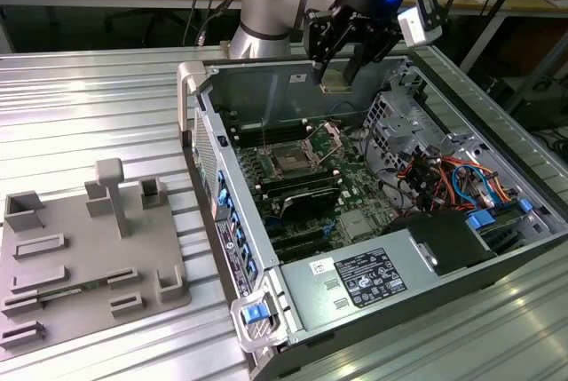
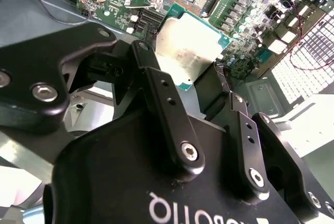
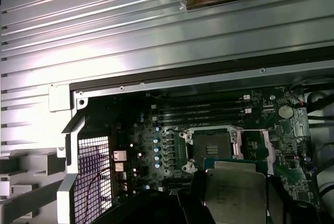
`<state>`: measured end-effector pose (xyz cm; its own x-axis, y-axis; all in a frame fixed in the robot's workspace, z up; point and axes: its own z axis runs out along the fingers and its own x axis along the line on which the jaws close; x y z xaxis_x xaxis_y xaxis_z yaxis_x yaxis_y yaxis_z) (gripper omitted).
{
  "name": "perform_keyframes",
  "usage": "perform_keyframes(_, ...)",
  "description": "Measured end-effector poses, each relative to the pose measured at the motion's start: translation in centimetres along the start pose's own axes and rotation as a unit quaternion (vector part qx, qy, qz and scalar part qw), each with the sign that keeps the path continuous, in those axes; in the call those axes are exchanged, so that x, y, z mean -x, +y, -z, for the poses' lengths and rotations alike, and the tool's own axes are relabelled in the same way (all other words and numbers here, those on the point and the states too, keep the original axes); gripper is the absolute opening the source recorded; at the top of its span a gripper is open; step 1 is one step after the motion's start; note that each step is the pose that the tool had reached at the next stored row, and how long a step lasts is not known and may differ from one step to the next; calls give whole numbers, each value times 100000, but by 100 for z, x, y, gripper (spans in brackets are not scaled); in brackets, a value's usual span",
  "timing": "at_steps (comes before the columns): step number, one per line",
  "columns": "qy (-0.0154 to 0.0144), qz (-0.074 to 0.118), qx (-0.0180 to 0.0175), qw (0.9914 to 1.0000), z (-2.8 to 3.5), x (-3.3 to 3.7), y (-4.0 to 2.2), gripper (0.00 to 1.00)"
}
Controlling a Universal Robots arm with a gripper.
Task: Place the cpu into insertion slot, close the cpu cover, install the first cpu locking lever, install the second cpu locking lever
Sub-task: 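Place the cpu into insertion slot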
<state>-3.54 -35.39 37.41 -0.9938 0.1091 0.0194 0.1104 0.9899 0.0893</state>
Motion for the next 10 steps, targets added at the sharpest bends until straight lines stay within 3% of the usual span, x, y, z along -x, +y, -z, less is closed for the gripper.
perform_keyframes(10, -164, -1784, 37, 99984, -3, 0, 0, 55)
